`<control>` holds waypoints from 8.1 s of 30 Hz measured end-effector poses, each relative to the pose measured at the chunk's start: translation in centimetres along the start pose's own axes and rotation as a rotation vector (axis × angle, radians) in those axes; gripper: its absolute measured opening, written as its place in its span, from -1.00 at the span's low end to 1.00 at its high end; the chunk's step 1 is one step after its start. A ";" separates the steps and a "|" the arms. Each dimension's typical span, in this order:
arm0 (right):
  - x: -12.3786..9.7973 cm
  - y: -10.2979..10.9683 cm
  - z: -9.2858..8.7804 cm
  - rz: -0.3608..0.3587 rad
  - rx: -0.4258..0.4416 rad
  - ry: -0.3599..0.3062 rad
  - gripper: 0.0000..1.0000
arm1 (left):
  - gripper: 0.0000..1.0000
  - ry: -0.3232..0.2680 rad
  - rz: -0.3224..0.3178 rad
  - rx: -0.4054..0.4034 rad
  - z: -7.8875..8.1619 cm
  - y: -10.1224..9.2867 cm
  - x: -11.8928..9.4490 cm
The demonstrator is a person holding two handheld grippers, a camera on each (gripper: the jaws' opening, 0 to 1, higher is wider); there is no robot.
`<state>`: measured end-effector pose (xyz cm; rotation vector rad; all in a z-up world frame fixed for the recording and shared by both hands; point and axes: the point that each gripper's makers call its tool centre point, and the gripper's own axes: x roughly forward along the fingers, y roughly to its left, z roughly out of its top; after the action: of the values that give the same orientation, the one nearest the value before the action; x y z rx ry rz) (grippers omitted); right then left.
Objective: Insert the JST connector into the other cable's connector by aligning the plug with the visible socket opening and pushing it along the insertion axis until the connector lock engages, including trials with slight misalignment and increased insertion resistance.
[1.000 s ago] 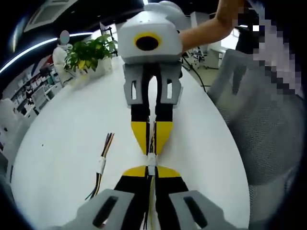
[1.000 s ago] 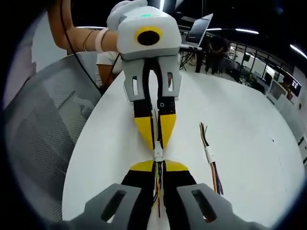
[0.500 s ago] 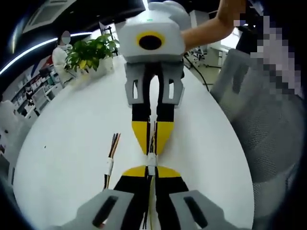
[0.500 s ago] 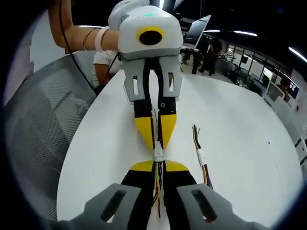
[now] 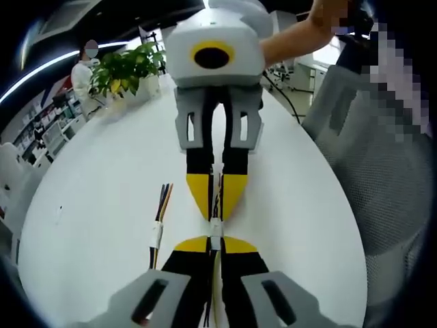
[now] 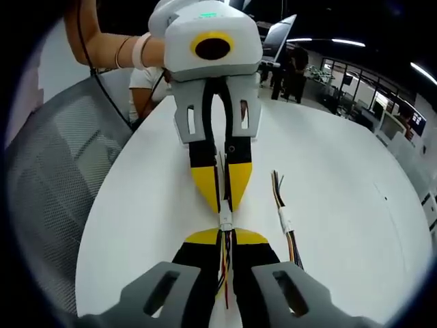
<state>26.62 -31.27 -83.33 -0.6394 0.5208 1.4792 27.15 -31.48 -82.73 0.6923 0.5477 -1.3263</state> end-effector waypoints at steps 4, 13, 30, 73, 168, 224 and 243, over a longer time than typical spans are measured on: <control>0.2 0.0 -0.3 0.004 0.005 0.008 -0.96 | -1.00 -0.007 0.001 -0.016 -0.2 -0.1 0.2; 0.7 0.1 -0.7 0.012 0.015 0.020 -0.96 | -1.00 0.001 -0.005 -0.031 -0.8 -0.3 0.6; 1.1 0.6 -1.1 0.019 0.017 0.025 -0.95 | -1.00 0.007 -0.012 -0.055 -1.4 -0.7 1.0; 0.9 0.4 -1.5 -0.023 0.019 0.027 -0.76 | -0.69 0.035 0.072 -0.119 -2.1 0.0 0.9; -12.1 5.3 4.6 -0.409 0.130 -0.105 0.95 | 0.98 -0.102 0.564 -0.158 3.4 -4.6 -13.1; -13.9 10.1 0.9 -0.471 0.365 -0.084 0.85 | 0.91 -0.053 0.651 -0.352 0.2 -10.7 -15.8; -14.2 10.3 0.8 -0.494 0.392 -0.096 0.82 | 0.87 -0.052 0.660 -0.361 -0.1 -10.9 -16.0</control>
<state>15.79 -41.32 -73.89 -0.3490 0.5155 0.9034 13.67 -21.64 -72.98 0.4746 0.4452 -0.6047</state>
